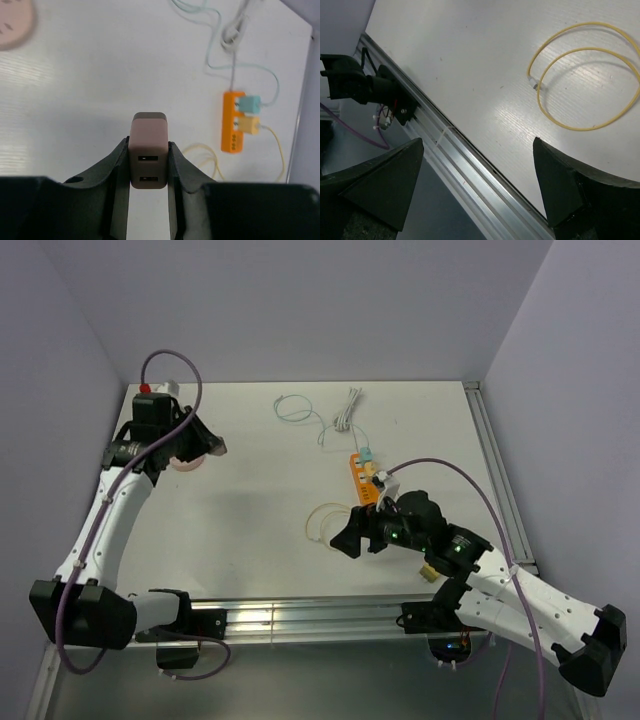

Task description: Insert the plug

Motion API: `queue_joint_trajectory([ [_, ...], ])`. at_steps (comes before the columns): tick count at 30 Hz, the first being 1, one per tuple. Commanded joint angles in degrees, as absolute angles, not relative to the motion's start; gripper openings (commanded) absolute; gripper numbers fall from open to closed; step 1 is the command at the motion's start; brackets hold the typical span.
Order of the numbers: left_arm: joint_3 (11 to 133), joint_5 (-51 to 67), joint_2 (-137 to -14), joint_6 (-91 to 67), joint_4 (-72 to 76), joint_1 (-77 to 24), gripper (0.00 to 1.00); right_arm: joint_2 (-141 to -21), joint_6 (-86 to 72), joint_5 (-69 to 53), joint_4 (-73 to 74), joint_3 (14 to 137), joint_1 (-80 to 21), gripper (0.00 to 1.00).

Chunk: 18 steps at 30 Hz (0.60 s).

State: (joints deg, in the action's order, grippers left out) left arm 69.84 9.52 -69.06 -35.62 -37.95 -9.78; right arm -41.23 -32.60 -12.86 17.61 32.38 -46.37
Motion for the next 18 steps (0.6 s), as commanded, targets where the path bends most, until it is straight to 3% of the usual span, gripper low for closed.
queue_joint_trajectory([
  [1, 74.7, 6.5, -72.2, -32.8, -37.0, -4.2, 0.00, -39.0, -31.0, -12.2, 14.4, 32.5, -46.6, 0.96],
  [5, 79.0, 7.0, -79.9, -32.9, -37.3, 4.2, 0.00, -34.9, -30.3, -12.0, 14.8, 32.0, -46.7, 0.96],
  [18, 93.0, 6.2, -100.4, -28.7, -35.3, 10.7, 0.00, -30.1, -27.8, -13.5, 15.5, 30.1, -46.7, 0.96],
])
